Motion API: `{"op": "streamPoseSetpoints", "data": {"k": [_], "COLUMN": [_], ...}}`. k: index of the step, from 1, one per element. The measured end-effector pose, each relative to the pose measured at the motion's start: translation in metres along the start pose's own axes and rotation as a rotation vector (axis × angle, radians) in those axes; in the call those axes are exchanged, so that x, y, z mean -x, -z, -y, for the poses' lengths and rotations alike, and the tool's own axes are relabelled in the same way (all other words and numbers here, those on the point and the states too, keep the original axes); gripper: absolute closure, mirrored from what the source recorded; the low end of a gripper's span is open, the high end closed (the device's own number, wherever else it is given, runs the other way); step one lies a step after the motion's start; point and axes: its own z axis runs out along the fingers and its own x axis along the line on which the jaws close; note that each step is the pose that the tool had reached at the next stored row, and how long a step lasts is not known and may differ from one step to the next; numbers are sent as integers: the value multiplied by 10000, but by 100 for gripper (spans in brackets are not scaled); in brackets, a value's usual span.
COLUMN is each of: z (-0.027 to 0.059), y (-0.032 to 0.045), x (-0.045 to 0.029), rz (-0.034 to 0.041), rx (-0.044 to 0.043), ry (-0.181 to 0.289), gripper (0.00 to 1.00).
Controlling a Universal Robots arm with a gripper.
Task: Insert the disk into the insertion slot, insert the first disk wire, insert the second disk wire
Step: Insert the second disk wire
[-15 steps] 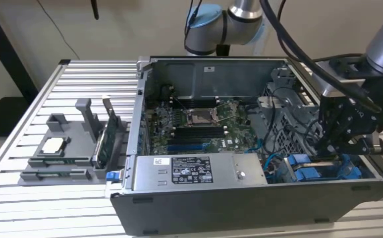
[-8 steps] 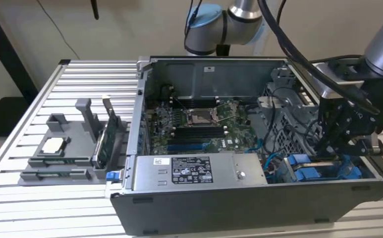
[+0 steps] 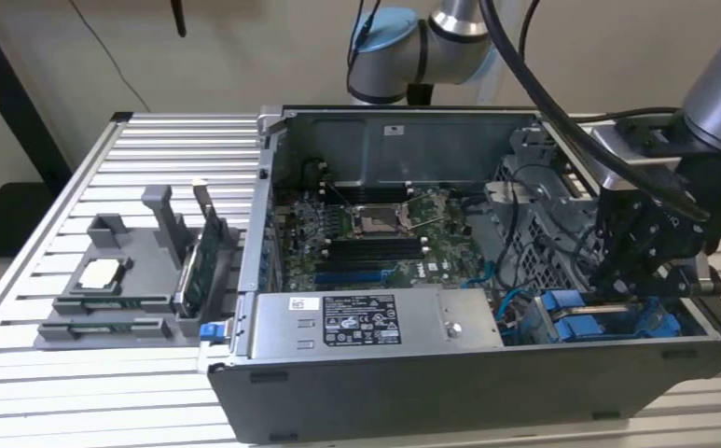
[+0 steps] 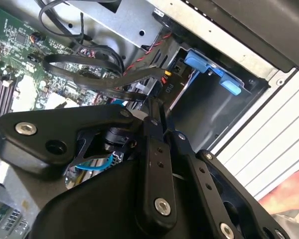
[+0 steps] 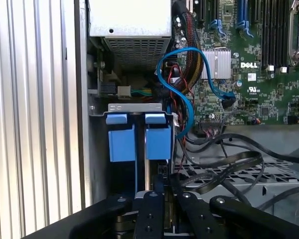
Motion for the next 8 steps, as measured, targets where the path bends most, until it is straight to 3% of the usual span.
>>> {"op": "streamPoseSetpoints", "data": {"k": [3, 8], "z": [0, 0], "y": [5, 41], "x": [0, 2], "rz": [4, 2], "rx": [0, 0], "ry": [0, -2], "gripper": [70, 70]}}
